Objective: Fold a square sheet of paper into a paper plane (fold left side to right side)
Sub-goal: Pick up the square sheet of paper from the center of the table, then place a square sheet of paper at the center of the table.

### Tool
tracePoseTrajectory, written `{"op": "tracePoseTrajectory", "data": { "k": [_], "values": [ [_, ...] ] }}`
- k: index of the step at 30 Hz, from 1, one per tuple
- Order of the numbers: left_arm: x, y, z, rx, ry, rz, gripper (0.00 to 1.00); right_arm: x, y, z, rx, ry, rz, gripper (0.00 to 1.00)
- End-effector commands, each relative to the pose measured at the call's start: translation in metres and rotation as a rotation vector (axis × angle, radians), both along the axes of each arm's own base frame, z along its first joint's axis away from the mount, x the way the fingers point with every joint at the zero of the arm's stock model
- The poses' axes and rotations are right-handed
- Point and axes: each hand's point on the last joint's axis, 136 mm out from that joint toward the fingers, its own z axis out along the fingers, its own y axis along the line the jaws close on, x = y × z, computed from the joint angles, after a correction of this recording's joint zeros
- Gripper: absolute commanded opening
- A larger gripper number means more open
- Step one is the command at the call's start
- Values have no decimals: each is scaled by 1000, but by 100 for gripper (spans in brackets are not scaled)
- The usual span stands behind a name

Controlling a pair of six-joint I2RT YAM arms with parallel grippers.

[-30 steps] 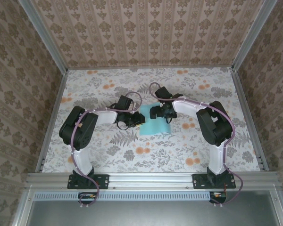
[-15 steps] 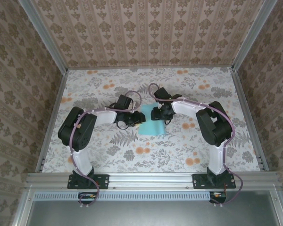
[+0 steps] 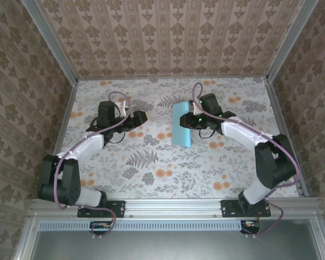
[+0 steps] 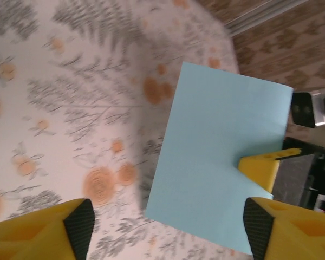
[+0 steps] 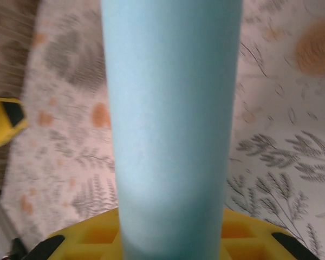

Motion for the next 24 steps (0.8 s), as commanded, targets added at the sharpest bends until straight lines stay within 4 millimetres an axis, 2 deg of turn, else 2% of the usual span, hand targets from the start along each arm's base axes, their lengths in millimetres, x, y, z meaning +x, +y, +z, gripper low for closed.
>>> {"op": "tracePoseTrajectory", "data": {
  "k": [1,7,10,13,18,24],
  "values": [
    [-15,-13,61,-127,-186,-138,79,-11,16,72,190,-179,138,28],
    [-29,-26,127,-256,-349,-258,83,-41,25,153,357,-337,303,28],
    [-37,-34,152,-293,-410,-324,85,-60,28,194,433,-412,370,27],
    [-47,-45,172,-318,-466,-394,86,-74,29,223,475,-468,416,27],
    [-56,-61,186,-322,-500,-466,89,-98,34,255,513,-529,495,26],
    [-65,-78,197,-343,-525,-537,91,-111,35,268,536,-559,524,26]
  ]
}}
